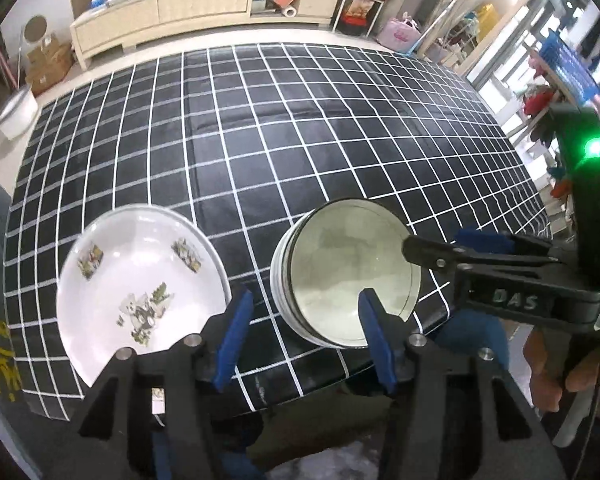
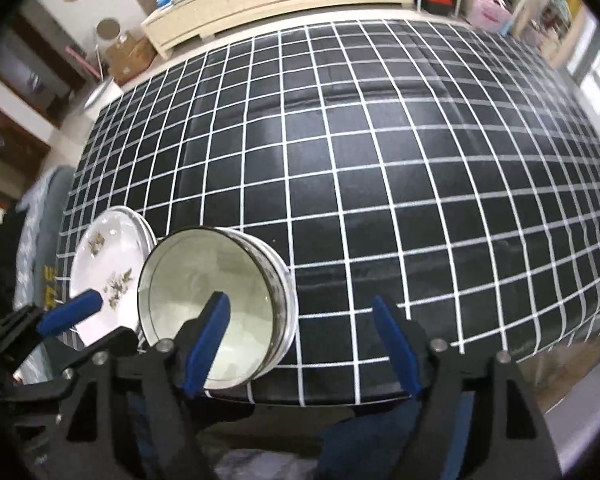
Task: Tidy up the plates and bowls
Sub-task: 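Tilt the green-speckled bowl and lower it into the nested white bowls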
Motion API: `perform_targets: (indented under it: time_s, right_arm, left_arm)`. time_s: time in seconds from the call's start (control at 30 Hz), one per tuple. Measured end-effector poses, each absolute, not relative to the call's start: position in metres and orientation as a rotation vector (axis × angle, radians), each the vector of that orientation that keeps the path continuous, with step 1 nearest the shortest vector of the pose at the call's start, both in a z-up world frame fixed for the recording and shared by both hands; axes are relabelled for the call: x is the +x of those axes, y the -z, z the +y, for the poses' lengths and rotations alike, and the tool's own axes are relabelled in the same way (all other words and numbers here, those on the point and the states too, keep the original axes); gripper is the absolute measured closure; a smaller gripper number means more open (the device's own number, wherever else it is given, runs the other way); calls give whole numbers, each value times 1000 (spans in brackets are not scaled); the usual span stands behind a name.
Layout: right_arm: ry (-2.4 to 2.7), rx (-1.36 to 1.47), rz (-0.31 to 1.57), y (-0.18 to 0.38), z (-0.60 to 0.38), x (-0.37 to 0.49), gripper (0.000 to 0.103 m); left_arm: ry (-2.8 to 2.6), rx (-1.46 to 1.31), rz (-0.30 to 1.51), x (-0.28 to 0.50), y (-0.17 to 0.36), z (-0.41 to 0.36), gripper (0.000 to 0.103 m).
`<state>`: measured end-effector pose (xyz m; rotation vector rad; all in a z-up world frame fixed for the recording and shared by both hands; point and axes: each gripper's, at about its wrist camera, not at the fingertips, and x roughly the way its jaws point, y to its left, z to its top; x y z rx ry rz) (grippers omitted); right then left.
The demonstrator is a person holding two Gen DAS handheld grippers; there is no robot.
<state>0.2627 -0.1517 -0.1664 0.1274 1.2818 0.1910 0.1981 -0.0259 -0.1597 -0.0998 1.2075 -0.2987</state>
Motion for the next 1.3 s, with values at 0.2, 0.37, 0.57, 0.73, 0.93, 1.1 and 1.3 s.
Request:
perform_targets:
  time_s: [0.2,0.37,0.57,0.73,0.93,1.1,1.3]
  right_arm:
    - [-199,242,1282,175,-166,255,25]
    - [-221,280,1291,184,-168,251,25]
    - [-233,277,1304,196,-158,261,25]
    - [-243,272,1335,210,-153,269,23]
    - [-261,283,1372,224,-151,275,23]
    - [-267,285,1373,229,-152,275,23]
    - [-276,282,1359,227,-156,274,23]
  left_arm:
    - [307,-217,1251,201,185,-12,49]
    - [345,-272,1264,200,202,-11,49]
    - [360,-240,1271,205,218,-18,49]
    - [387,-231,1291,213,228,-26,49]
    - [410,-225,1318,222,240,-34,49]
    - [413,-216,1313,224,247,-39,49]
    - [410,-198,1316,224,251,-45,49]
